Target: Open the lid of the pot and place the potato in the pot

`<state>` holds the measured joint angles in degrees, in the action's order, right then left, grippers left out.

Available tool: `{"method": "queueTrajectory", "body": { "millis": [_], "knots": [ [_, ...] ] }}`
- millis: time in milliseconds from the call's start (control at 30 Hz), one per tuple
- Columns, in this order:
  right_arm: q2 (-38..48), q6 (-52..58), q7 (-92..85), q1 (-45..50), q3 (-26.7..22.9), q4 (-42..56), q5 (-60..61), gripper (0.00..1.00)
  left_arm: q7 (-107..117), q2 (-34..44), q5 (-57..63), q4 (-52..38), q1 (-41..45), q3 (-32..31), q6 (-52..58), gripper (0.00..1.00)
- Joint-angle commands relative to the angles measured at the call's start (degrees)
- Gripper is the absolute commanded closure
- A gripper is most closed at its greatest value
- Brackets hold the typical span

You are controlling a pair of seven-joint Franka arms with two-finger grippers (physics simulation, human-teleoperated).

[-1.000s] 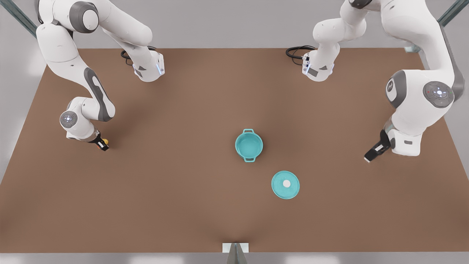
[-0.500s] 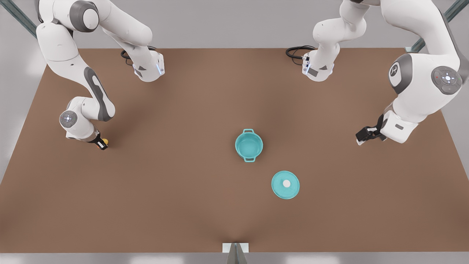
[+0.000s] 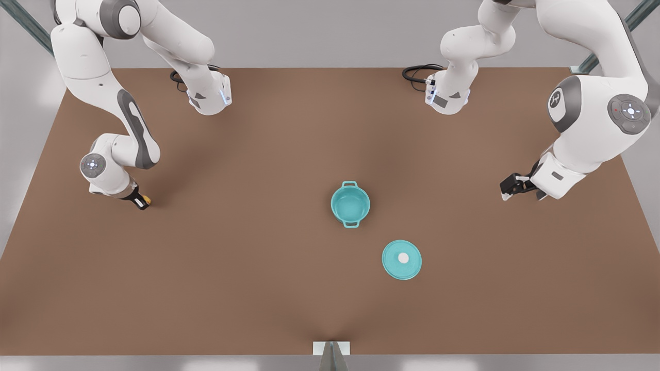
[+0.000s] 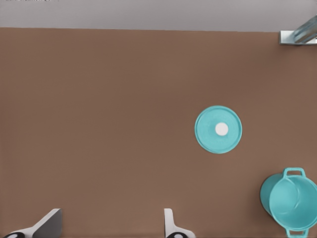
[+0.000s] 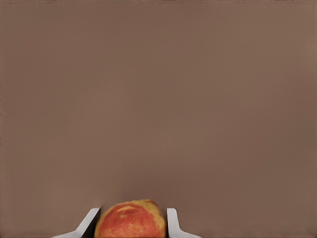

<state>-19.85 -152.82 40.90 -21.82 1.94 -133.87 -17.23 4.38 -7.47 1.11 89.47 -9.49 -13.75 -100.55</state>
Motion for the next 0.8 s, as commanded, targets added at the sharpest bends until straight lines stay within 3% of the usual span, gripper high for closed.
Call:
{"method": "queueTrajectory", "body": {
  "millis": [0,433,567,767],
  "knots": [
    [0.3,1.8,0.2,0.1,0.0,0.0,-0.1,0.44,-7.3,0.0,0.0,0.0,0.0,0.0,0.1,0.0],
    [3.5,6.8,0.2,0.2,2.0,0.1,0.4,0.45,-7.3,0.0,0.1,0.0,0.0,0.0,0.0,0.0],
    [5.4,9.0,1.6,0.2,4.7,0.2,1.1,0.47,-7.3,0.1,0.1,0.0,0.0,0.0,0.2,0.0],
    [8.7,12.9,4.3,0.3,12.8,0.6,5.8,0.47,-7.2,0.0,0.1,0.0,0.0,0.0,0.0,0.0]
  ]
}}
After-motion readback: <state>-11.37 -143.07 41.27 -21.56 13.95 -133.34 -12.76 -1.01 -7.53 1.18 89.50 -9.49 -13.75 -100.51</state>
